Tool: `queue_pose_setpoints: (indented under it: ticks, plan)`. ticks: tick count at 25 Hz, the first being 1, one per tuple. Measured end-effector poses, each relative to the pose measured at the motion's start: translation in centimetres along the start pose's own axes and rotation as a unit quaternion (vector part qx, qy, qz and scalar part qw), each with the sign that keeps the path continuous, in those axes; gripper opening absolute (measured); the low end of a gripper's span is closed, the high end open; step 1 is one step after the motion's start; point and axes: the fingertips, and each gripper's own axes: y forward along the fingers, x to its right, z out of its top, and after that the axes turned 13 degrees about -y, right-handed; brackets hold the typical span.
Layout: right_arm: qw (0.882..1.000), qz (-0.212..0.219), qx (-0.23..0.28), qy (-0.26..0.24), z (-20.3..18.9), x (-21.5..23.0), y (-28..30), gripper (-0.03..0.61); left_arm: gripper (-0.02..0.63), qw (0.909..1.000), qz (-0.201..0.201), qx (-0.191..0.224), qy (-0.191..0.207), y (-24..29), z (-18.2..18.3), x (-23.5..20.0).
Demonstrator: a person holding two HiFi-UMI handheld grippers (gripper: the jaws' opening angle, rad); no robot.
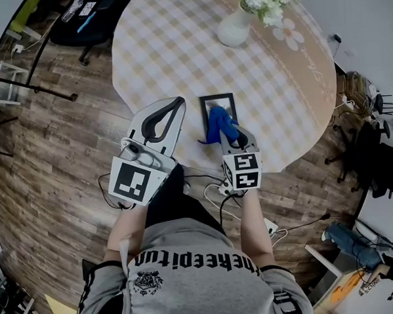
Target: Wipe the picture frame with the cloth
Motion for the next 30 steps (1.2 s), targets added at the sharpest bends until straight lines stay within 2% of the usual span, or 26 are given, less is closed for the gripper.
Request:
queue_pose_setpoints:
  ticks: [13, 26, 30]
  plan:
    - [0.998, -0.047, -0.016, 0.026, -2.2, 4.0, -1.4, 0.086, 0.017, 0.9999, -0.016, -0.005, 0.001, 1.1, -0.2, 0.5]
    - [0.996, -0.056, -0.026, 0.058, -3.6, 4.4, -0.9, 0.086, 0.017, 0.9997, -0.024, -0.004, -0.001, 1.0, -0.1, 0.4]
    - [0.995, -0.068, -0.012, 0.069, -3.0, 4.2, -1.4, 0.086, 0.017, 0.9996, -0.027, -0.001, 0.002, 0.5, 0.2, 0.6]
